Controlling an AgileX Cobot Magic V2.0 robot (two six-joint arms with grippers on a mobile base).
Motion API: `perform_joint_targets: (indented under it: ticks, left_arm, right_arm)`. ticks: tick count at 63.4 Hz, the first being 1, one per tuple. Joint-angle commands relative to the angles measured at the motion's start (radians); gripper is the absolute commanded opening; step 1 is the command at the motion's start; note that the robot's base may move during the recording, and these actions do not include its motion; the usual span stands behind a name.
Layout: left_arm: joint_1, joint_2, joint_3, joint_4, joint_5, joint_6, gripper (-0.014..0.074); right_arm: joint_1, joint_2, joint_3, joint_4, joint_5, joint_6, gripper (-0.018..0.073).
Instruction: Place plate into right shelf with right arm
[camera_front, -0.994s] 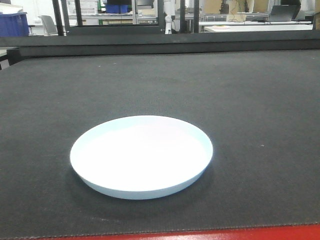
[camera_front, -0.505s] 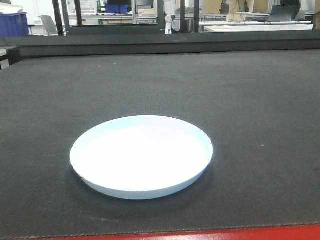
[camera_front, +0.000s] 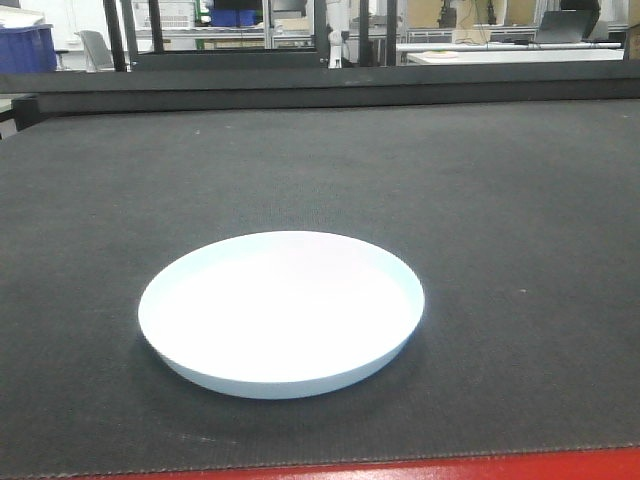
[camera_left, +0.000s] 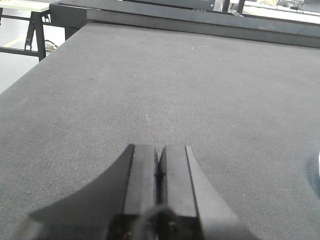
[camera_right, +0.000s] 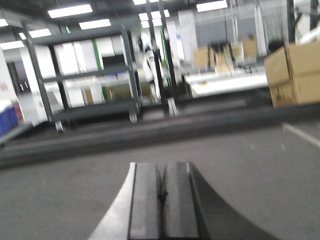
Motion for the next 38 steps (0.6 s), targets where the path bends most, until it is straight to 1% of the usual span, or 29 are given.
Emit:
perform_joint_targets:
  ticks: [1,5,8,10,14,16,19,28,34,37,38]
  left_arm:
    - [-0.002,-0.003,0.009,0.0,-0.09,-0.006,-0.0047]
    - [-0.002,-0.003,0.009,0.0,-0.09,-0.006,-0.0047]
    - [-0.002,-0.003,0.009,0.0,-0.09,-0.006,-0.0047]
    - [-0.002,-0.003,0.009,0.0,-0.09,-0.006,-0.0047]
    - [-0.002,-0.003,0.009,0.0,-0.09,-0.006,-0.0047]
    - [-0.002,-0.003,0.009,0.0,-0.09,-0.006,-0.0047]
    - [-0.002,-0.003,0.009,0.0,-0.09,-0.006,-0.0047]
    - [-0.002,-0.003,0.009,0.0,-0.09,-0.006,-0.0047]
    - [-0.002,-0.003,0.009,0.0,-0.09,-0.006,-0.0047]
    - [-0.002,-0.003,0.009,0.0,-0.09,-0.006,-0.0047]
    - [-0.002,-0.003,0.009,0.0,-0.09,-0.006,-0.0047]
  right_arm:
    - [0.012,0.154,-0.192,0.052,0.114,-0.048,0.0055]
    - [0.04,0.271,-0.332,0.17,0.293,-0.164,0.0055]
    - [0.059,0.342,-0.408,0.276,0.391,-0.247,0.0055]
    - [0.072,0.39,-0.452,0.343,0.452,-0.284,0.0055]
    - [0.096,0.479,-0.514,0.453,0.543,-0.314,0.0055]
    - [0.107,0.527,-0.535,0.487,0.584,-0.316,0.0055]
    - [0.118,0.58,-0.546,0.507,0.621,-0.316,0.0055]
    - [0.161,0.713,-0.545,0.512,0.706,-0.313,0.0056]
    - [0.22,0.799,-0.545,0.512,0.714,-0.304,0.0055]
    - [0.256,0.838,-0.545,0.511,0.705,-0.293,0.0055]
    - [0.279,0.861,-0.545,0.505,0.699,-0.287,0.0055]
